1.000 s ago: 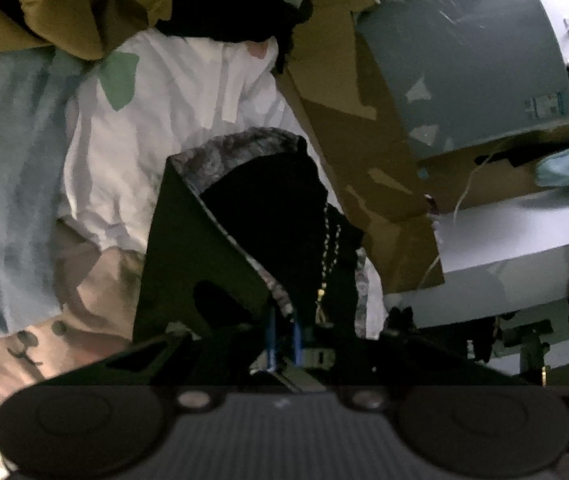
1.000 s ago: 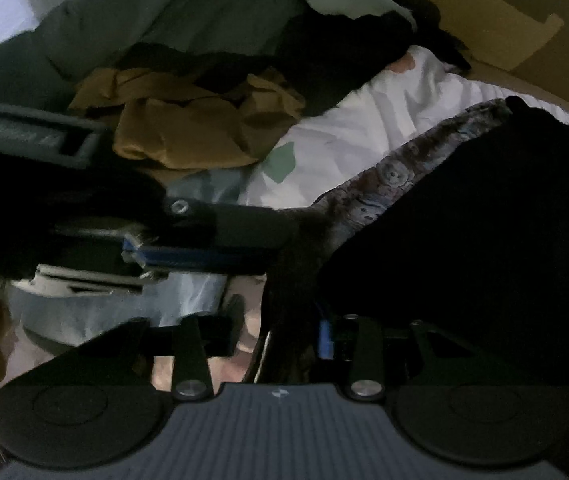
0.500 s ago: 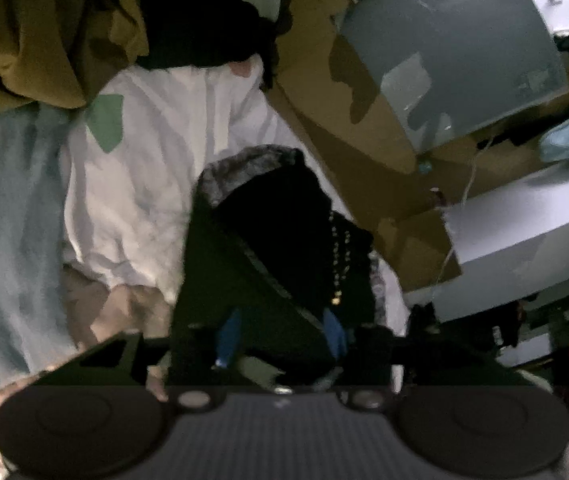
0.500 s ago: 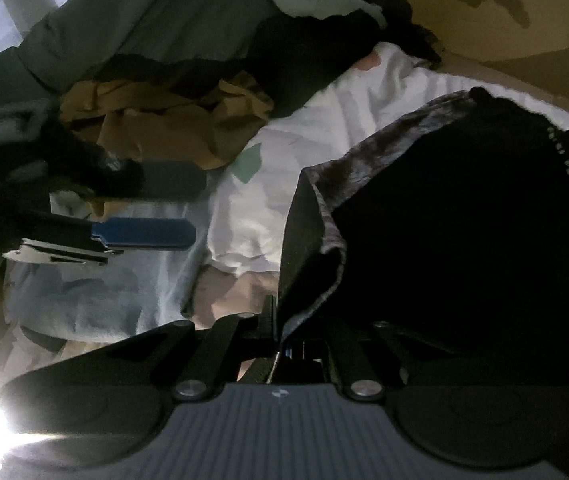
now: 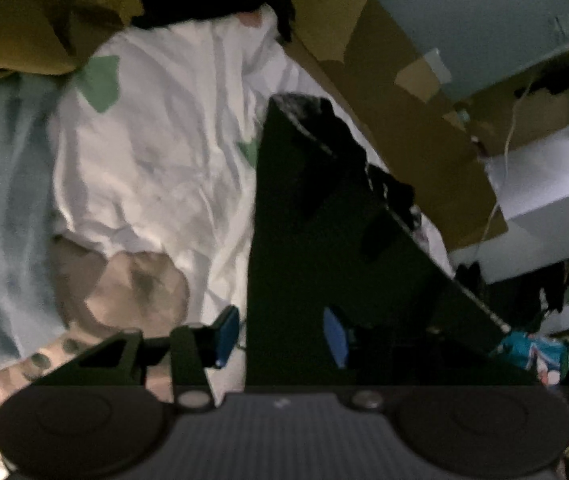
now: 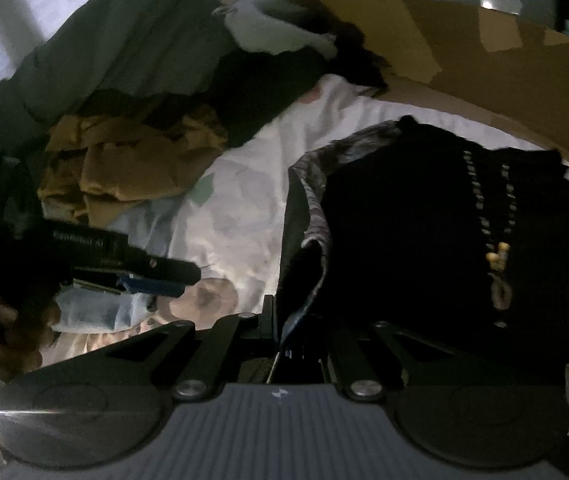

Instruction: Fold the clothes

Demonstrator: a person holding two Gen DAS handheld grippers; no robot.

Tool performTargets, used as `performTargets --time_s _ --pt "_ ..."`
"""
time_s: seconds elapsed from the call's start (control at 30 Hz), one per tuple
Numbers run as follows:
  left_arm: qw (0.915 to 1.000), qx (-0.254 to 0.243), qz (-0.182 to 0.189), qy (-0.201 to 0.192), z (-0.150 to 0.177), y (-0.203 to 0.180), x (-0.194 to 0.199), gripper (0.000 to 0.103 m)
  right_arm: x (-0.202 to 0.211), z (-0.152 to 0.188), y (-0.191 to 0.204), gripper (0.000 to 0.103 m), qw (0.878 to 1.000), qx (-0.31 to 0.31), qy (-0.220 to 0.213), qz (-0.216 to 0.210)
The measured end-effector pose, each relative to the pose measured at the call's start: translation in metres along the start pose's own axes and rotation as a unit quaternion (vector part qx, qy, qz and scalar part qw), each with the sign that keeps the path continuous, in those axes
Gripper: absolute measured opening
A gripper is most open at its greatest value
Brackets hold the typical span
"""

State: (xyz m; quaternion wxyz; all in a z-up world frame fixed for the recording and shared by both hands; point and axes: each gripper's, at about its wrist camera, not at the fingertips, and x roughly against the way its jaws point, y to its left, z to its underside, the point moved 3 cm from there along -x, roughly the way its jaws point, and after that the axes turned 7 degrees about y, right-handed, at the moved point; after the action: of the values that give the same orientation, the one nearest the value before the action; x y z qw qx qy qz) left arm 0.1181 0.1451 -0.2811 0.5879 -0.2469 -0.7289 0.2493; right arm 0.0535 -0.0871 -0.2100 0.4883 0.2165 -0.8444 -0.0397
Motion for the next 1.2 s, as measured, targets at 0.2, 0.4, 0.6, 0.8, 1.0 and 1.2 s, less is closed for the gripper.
performTargets --time_s 0.2,0.4,0.6,0.8,1.0,1.2 --pt "0.9973 -0.05 -0.032 0.044 0.001 -0.027 -0.023 0.049 0.028 0.008 -0.035 0.001 0.999 -0.026 -0.012 0.016" --pt "0.9924 -0.085 -0.056 0.07 0.006 -0.049 -0.043 0.049 0.05 0.018 -0.069 0.001 0.997 -0.063 -0.027 0.029" --pt "0.9887 -0.109 -0.052 0.089 0.019 -0.071 -0.06 0.049 0.071 0.033 -0.102 0.001 0.993 -0.103 -0.041 0.044" --pt "0.9862 -0.114 -0.048 0.11 0.032 -0.085 -0.08 0.049 0.088 0.05 -0.129 0.001 0.987 -0.137 -0.056 0.058" --pt "0.9819 -0.119 -0.057 0.135 0.043 -0.093 -0.103 0.05 0.103 0.072 -0.15 0.001 0.98 -0.176 -0.068 0.061" --pt "0.9736 -0.144 -0.071 0.162 0.057 -0.106 -0.122 0.052 0.112 0.108 -0.183 0.001 0.965 -0.241 -0.082 0.058"
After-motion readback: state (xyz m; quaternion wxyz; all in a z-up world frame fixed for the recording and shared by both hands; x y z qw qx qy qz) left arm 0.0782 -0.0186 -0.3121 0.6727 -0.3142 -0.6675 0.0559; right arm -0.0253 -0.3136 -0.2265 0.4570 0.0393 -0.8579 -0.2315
